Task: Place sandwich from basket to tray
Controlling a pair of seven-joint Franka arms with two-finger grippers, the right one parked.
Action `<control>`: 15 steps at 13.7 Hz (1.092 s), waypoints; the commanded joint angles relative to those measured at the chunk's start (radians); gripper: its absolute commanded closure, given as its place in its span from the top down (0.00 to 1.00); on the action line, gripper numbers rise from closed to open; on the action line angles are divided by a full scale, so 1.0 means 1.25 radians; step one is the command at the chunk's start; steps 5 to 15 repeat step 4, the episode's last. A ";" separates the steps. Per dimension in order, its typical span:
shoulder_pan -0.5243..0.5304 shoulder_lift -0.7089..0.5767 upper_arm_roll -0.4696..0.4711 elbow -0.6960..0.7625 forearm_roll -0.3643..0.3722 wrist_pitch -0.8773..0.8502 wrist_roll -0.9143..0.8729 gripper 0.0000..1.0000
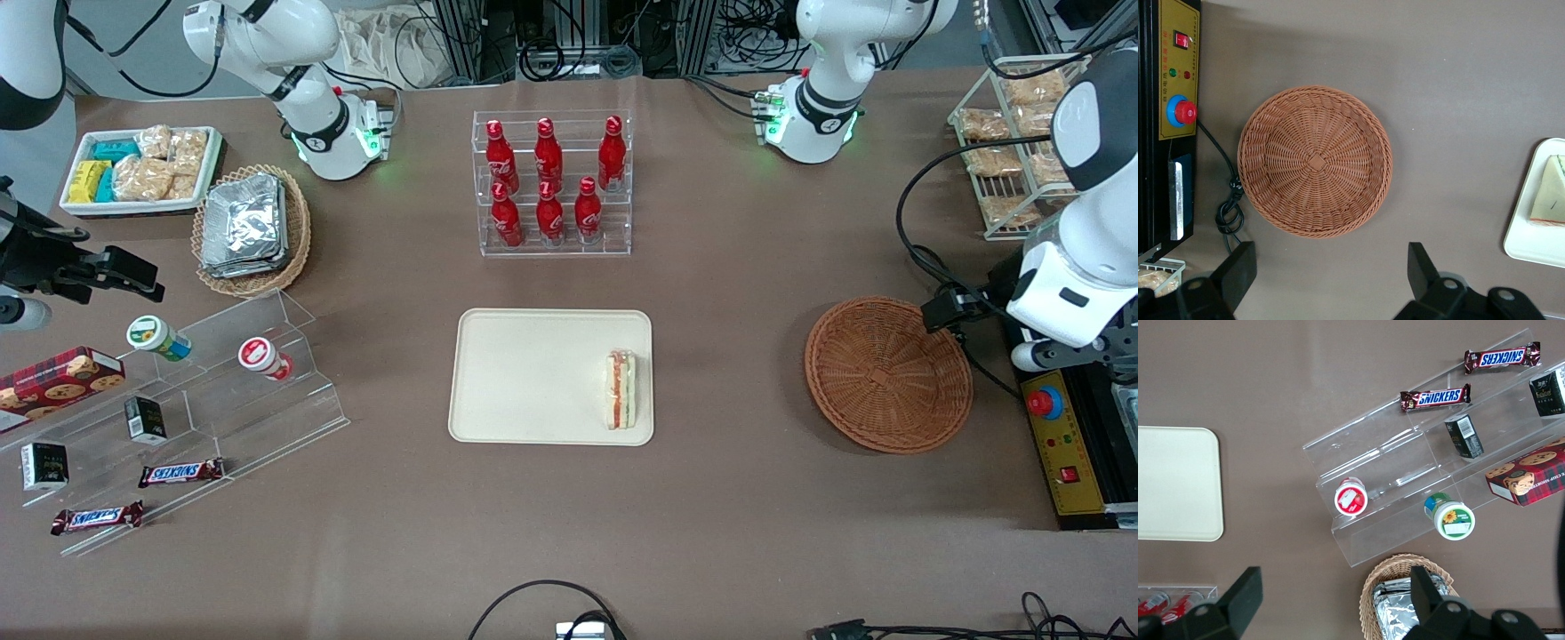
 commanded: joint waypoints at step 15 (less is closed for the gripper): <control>0.006 0.021 -0.003 0.034 -0.011 -0.025 0.009 1.00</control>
